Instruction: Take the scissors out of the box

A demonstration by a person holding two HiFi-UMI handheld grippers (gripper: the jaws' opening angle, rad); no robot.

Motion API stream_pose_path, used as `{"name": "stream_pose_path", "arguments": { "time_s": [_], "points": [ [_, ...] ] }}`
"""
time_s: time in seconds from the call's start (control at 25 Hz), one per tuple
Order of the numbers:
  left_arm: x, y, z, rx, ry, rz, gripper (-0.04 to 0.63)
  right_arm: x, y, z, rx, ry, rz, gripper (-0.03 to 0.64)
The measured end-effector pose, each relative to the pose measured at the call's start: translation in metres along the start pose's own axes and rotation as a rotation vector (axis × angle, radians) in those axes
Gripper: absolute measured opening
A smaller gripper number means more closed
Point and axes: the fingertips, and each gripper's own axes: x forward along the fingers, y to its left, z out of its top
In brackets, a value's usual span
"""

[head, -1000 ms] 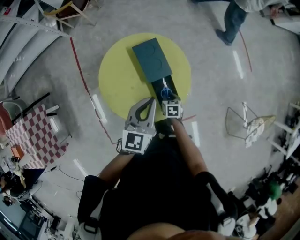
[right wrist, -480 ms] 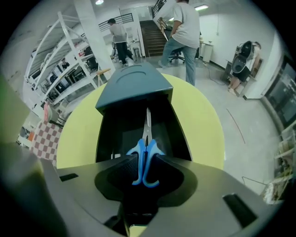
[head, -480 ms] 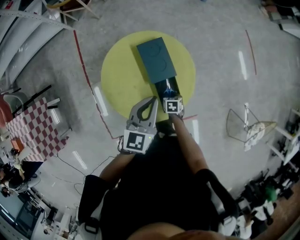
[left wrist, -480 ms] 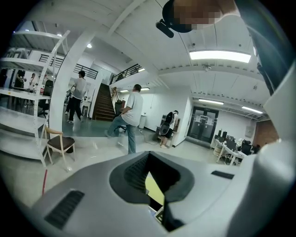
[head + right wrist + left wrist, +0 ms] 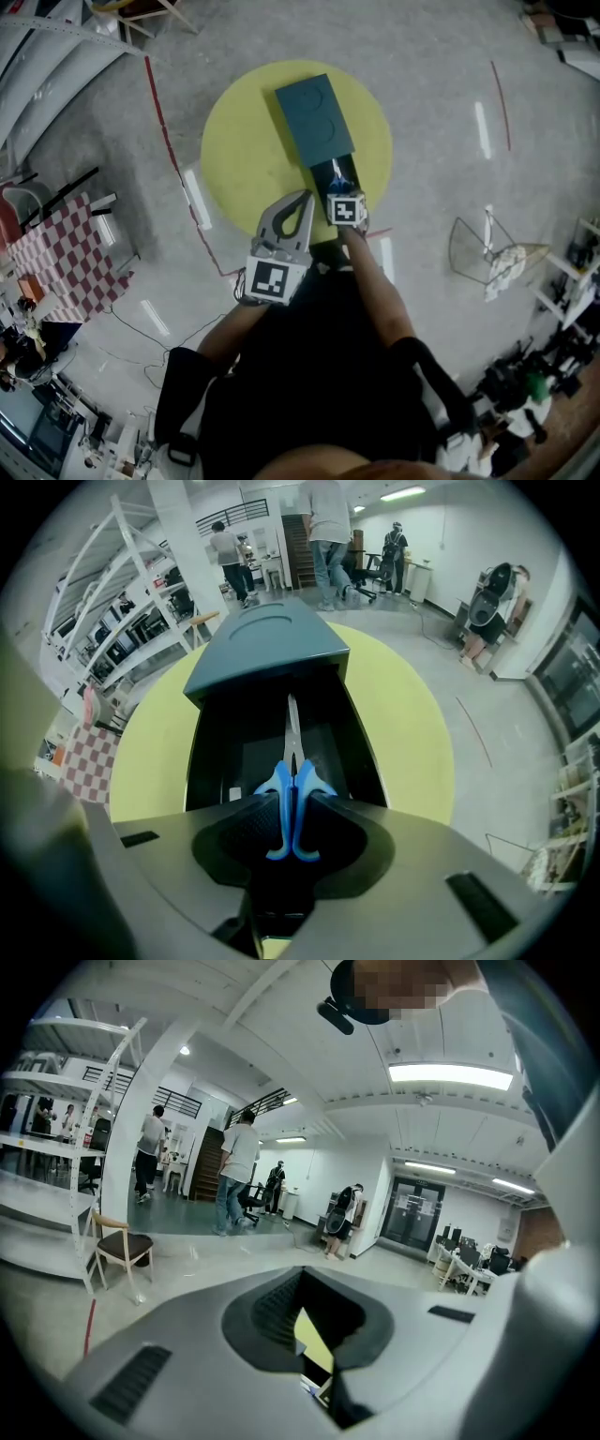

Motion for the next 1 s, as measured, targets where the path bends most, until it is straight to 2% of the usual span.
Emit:
{"name": "stream_pose_path", "arguments": {
  "time_s": [0.28,0.48,0.64,1.0],
  "points": [
    [-0.004,0.0,0.002,-0.004,-0.018,0.006,-0.006,-0.004,0.001,0.003,-0.01,-0.015,0.013,0.084],
    [-0.01,0.0,0.0,-0.006,-0.022,0.006,-0.006,-0.009,0.002,-0.011,0.011,0.026,0.019,0.083],
    [-0.014,-0.005,0.001,-0.005,-0.034,0.001,-0.006,-0.018,0.007,-0.009,0.009,0.0,0.05,0.083],
    [-0.029,-0.016,0.002,0.017,-0.052,-0.008,-0.007,-0.033,0.008,-0.016,-0.004,-0.026,0.052,0.083]
  ]
}}
